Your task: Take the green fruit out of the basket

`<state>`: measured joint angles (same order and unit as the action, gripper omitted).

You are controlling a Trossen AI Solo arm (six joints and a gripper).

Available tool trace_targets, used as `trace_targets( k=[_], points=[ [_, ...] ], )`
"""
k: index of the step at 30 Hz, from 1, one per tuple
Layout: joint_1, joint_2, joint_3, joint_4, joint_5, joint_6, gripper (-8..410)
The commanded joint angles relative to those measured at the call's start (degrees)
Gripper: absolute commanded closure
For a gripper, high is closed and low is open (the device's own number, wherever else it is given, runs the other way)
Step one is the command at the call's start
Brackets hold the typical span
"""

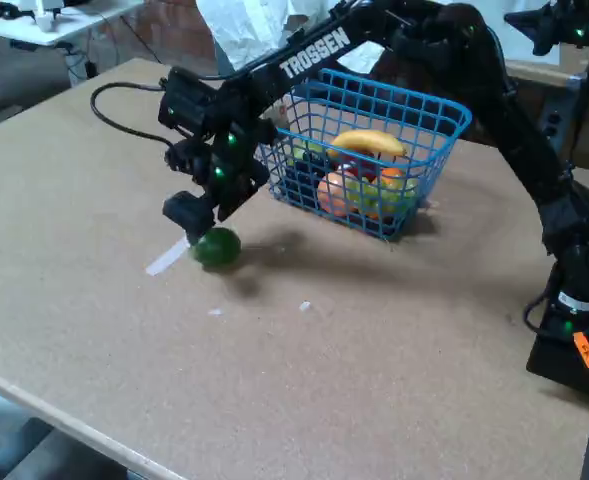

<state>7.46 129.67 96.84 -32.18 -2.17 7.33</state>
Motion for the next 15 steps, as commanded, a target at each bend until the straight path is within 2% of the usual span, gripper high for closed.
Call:
trace_targets(
  k=[1,6,12,15],
  points=[
    [0.0,-2.21,0.0,0.13,0.22,0.33,50],
    [0.0,-6.84,0.0,-0.02,0.96,0.07,50],
    [0.02,-15.17,0.0,0.02,10.36,-0.13,50],
    [0.0,-20.15,0.0,-0.02,12.41,-0.11,50]
  ],
)
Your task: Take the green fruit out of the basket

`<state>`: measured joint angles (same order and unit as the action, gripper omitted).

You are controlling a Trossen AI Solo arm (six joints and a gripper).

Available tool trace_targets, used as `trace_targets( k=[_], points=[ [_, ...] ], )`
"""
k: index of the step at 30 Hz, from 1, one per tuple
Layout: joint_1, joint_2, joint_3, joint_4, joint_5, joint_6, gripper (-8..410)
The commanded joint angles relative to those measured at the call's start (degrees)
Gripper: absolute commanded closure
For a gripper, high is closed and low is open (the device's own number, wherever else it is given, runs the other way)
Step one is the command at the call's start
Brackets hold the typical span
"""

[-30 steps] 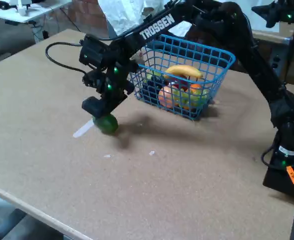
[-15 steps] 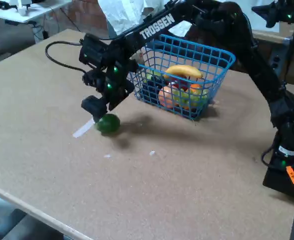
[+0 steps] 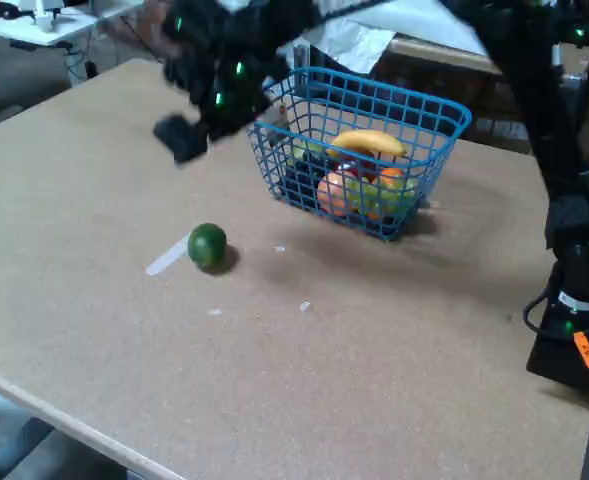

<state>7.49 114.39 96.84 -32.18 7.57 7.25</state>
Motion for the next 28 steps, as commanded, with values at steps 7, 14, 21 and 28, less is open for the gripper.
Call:
trace_targets(
  k=[7,14,21,28],
  points=[
    [0.0,-18.32,0.0,-0.09,2.89,-0.04,50],
    [-0.02,-30.84,0.0,-0.13,2.86,0.02,50],
    [0.0,-39.85,0.0,-0.13,2.86,0.02,50],
    [-0.02,-44.76,0.0,-0.59,2.86,0.04,50]
  ],
)
